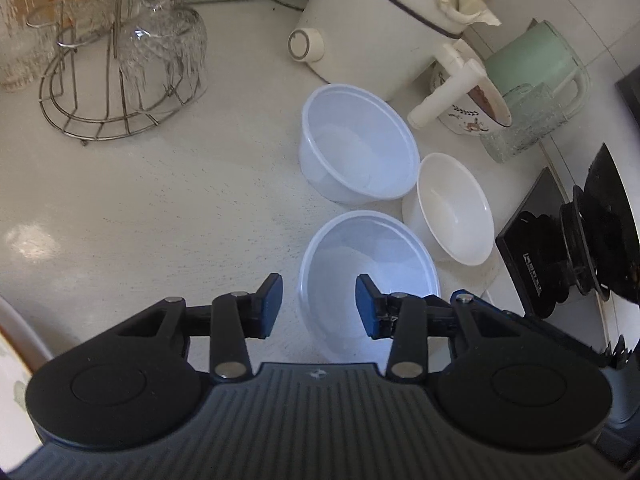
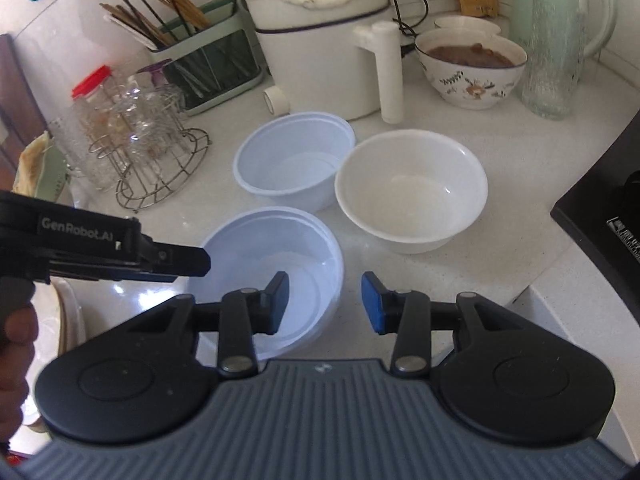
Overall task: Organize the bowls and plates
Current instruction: 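Move both grippers to the translucent plastic bowl beside the white bowl, then close the left gripper on the bowl rim while the right gripper grips it too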
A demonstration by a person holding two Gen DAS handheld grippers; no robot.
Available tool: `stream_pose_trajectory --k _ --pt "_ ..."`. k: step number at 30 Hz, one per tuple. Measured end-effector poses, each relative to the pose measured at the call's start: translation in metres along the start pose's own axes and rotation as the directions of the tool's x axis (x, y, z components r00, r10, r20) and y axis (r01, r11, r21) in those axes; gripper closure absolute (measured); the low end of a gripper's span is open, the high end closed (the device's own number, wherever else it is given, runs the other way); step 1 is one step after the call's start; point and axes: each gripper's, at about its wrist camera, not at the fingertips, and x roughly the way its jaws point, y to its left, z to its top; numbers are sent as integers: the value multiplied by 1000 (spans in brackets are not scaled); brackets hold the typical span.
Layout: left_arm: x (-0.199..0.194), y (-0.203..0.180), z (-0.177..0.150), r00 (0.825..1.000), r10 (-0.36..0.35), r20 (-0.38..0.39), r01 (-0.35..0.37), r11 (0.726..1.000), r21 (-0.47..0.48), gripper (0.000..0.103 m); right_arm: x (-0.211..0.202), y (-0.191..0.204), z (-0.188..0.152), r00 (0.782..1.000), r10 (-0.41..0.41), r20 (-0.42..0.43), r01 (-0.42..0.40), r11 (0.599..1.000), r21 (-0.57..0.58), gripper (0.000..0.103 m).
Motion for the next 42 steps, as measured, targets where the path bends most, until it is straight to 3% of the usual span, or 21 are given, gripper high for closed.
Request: stream_pose_trajectory --k 4,11,15,27,39,42 --pt "8 0 2 1000 10 -16 -10 1000 -19 74 13 -10 1 999 -23 -24 24 997 70 68" --pt "14 0 -2 999 24 -38 -25 999 -30 90 20 -8 2 999 19 -44 -17 999 36 83" --pt "3 13 -6 1000 19 -15 -20 994 -107 91 20 -4 4 998 45 -53 -43 998 37 86" --pt "-53 42 -12 994 90 64 -79 986 -147 91 15 35 7 982 176 -66 -179 983 -50 87" --pt "-66 78 -27 985 168 30 -156 958 -242 90 24 76 4 969 219 -116 -229 969 -91 87" --pt "-68 82 -28 985 170 3 -166 964 -210 89 27 78 3 964 223 -145 -237 968 -82 87"
